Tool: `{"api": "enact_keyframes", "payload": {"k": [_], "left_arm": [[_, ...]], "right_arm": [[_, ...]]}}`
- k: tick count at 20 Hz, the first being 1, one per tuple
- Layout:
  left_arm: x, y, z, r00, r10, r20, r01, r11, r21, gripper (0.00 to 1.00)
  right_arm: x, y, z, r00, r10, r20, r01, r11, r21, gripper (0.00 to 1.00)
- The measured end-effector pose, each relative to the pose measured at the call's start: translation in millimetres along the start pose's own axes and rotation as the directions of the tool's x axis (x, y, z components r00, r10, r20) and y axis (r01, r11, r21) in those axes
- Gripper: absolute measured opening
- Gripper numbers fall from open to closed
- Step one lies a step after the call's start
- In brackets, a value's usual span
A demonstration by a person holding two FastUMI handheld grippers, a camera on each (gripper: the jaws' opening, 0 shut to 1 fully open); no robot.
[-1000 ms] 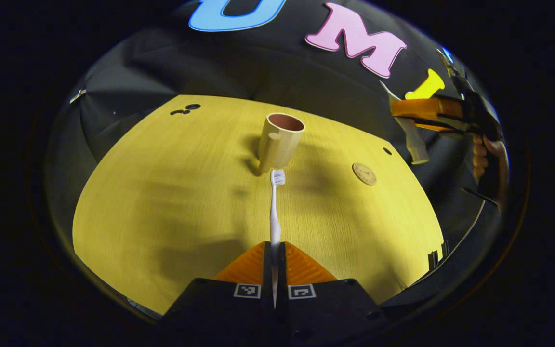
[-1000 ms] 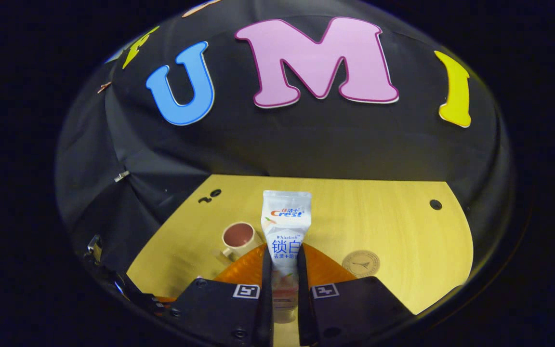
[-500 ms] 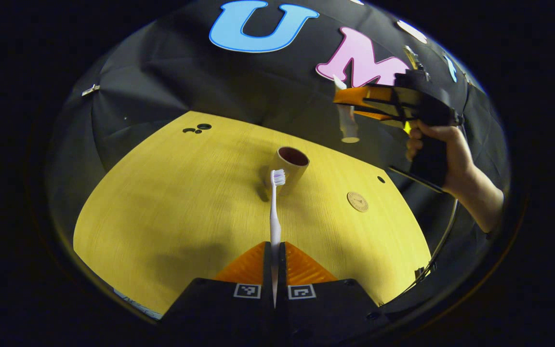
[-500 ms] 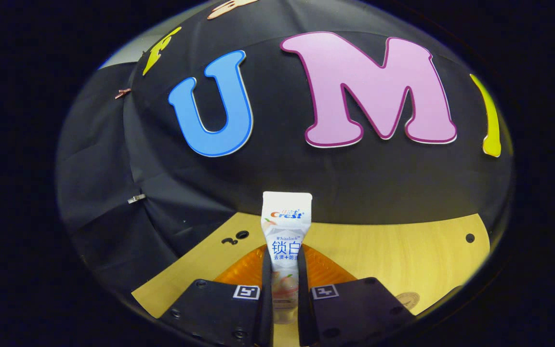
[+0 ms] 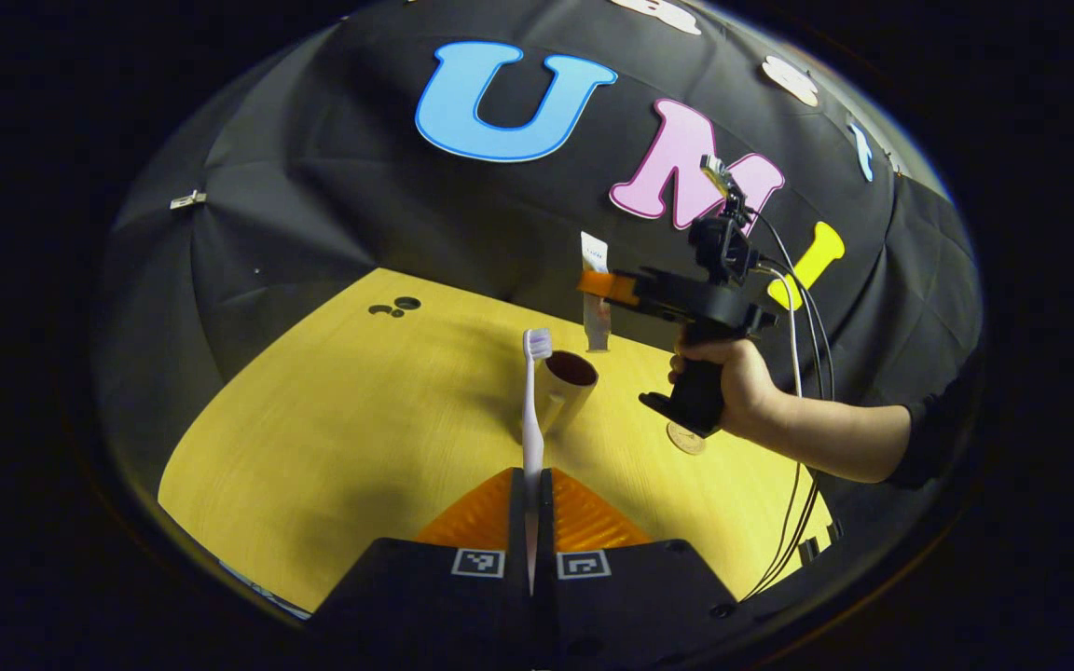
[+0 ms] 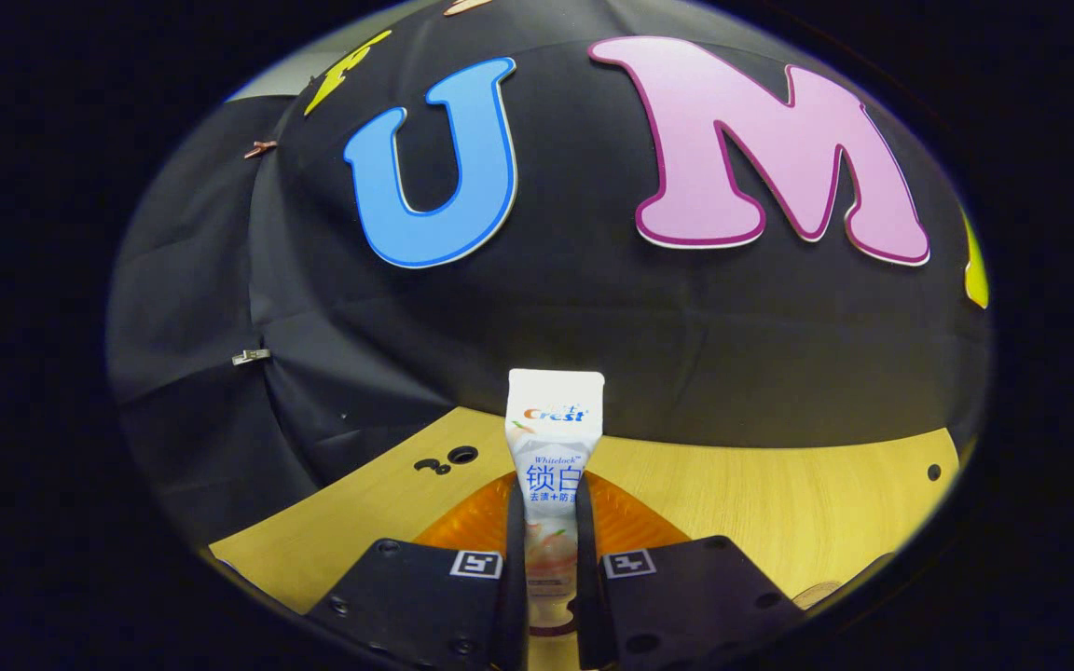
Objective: Put the toothbrush and toothpaste on the desktop into the cup, then pick up the cup and place it on the coaster on the desktop.
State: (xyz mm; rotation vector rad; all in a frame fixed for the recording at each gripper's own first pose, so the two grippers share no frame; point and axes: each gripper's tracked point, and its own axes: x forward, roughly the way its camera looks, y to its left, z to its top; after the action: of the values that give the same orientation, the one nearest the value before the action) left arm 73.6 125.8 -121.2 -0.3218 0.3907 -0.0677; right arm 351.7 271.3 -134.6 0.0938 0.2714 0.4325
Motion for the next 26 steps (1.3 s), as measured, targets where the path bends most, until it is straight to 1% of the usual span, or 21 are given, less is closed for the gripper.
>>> {"api": "enact_keyframes", "payload": {"k": [1,2,5,6,7,8,9,10,11,12,14,15,17,19,22,26], "left_arm": [[1,0,0,1.0,-0.01,0.002,0.01,1.0,-0.005,0.06],[2,2,-2,1.0,-0.005,-0.001,0.005,1.0,-0.003,0.06],[6,2,-5,1.0,-0.002,-0.007,0.002,1.0,0.005,0.06],[8,0,-7,1.0,-0.008,-0.009,0.008,1.0,0.003,0.06],[9,-1,-7,1.0,-0.007,-0.01,0.007,1.0,0.004,0.06],[11,-2,-9,1.0,-0.01,-0.013,0.01,1.0,0.005,0.06],[13,-3,-11,1.0,-0.008,-0.017,0.008,1.0,0.006,0.06],[15,-5,-13,1.0,-0.009,-0.019,0.009,1.0,0.005,0.06],[16,-7,-14,1.0,-0.011,-0.023,0.011,1.0,0.002,0.06],[18,-8,-15,1.0,-0.01,-0.025,0.01,1.0,0.001,0.06],[22,-9,-15,1.0,-0.01,-0.021,0.01,1.0,0.006,0.06],[23,-11,-14,1.0,-0.012,-0.014,0.012,1.0,0.006,0.06],[29,-17,-6,1.0,-0.026,0.011,0.026,1.0,0.006,0.06],[41,-25,11,0.998,-0.042,0.048,0.041,0.999,0.025,0.06],[59,-43,38,0.99,-0.09,0.104,0.086,0.995,0.046,0.06],[81,-70,70,0.975,-0.149,0.167,0.136,0.987,0.084,0.06]], "right_arm": [[2,2,-3,1.0,0.004,0.004,-0.004,1.0,0.002,0.12],[3,3,-7,1.0,0.009,0.005,-0.009,1.0,-0.004,0.26],[9,1,-22,1.0,-0.009,-0.009,0.008,0.999,-0.039,0.28],[9,0,-26,1.0,-0.015,-0.013,0.014,0.999,-0.037,0.15],[8,0,-31,1.0,-0.016,-0.017,0.016,0.999,-0.034,0.28],[6,-1,-36,1.0,-0.017,-0.023,0.016,0.999,-0.032,0.28],[5,1,-40,1.0,-0.009,-0.03,0.008,1.0,-0.023,0.3],[3,-1,-46,0.999,-0.011,-0.042,0.011,1.0,-0.018,0.23],[0,0,-49,0.999,-0.004,-0.044,0.004,1.0,-0.009,0.46],[-3,-1,-50,0.999,0.002,-0.045,-0.002,1.0,-0.002,0.58],[-15,-2,-49,0.999,0.007,-0.046,-0.006,1.0,0.016,0.59],[-22,-2,-48,0.999,0.016,-0.046,-0.015,0.999,0.034,0.56],[-38,-8,-42,0.999,0.018,-0.038,-0.015,0.998,0.065,1.0],[-54,-23,-32,1.0,-0.01,-0.015,0.011,0.997,0.073,0.99],[-79,-54,-21,0.998,-0.063,0.007,0.063,0.994,0.09,0.98],[-102,-111,-13,0.989,-0.147,0.017,0.145,0.986,0.081,0.98]]}}
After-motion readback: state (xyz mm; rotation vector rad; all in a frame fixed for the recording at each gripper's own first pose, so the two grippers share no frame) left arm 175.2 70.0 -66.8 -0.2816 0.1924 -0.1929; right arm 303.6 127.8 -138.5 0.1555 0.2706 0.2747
